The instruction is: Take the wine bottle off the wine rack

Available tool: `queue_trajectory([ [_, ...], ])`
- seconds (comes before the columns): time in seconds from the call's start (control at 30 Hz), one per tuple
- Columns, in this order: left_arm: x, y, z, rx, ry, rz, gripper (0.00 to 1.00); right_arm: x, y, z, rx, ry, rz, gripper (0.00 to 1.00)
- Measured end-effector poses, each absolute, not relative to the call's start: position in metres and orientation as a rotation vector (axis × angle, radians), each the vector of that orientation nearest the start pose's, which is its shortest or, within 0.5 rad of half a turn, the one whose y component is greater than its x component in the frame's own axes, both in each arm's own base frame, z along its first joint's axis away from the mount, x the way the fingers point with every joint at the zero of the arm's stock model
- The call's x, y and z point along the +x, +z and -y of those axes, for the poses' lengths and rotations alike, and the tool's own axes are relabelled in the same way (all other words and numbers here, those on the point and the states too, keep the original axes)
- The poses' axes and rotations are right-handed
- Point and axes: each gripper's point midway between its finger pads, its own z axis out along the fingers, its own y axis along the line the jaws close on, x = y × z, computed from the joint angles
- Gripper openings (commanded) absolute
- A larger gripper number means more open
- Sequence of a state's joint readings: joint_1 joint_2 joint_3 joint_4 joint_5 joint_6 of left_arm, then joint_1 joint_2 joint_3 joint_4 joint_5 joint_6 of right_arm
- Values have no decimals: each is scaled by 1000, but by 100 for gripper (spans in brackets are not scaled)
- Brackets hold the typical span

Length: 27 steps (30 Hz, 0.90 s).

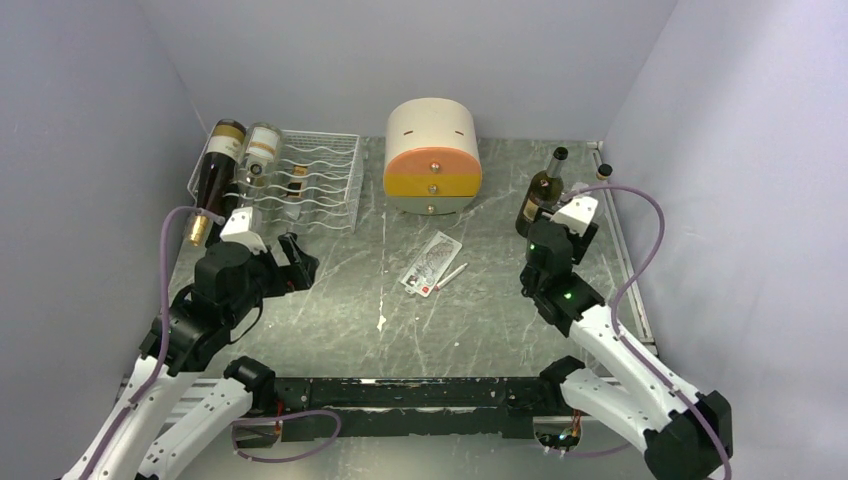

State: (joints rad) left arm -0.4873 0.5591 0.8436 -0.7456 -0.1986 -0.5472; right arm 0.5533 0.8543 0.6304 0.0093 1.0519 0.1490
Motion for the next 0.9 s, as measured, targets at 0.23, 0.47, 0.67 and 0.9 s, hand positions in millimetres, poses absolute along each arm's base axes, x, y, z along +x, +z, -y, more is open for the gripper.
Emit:
queue_trajectory([
  [0.23, 202, 234, 93, -184, -464, -2028, 97, 301, 231, 62, 579, -549, -1591, 0],
  [0.47, 195, 247, 93, -171, -518, -1954, 97, 313, 227, 97, 643, -602, -1504, 0],
  [0.67, 189, 256, 90, -169, -545, -1896, 97, 314, 232, 118, 660, -638, -1448, 0],
  [0.9, 187, 264, 90, -166, -568, -1851, 97, 312, 221, 139, 685, -665, -1435, 3],
])
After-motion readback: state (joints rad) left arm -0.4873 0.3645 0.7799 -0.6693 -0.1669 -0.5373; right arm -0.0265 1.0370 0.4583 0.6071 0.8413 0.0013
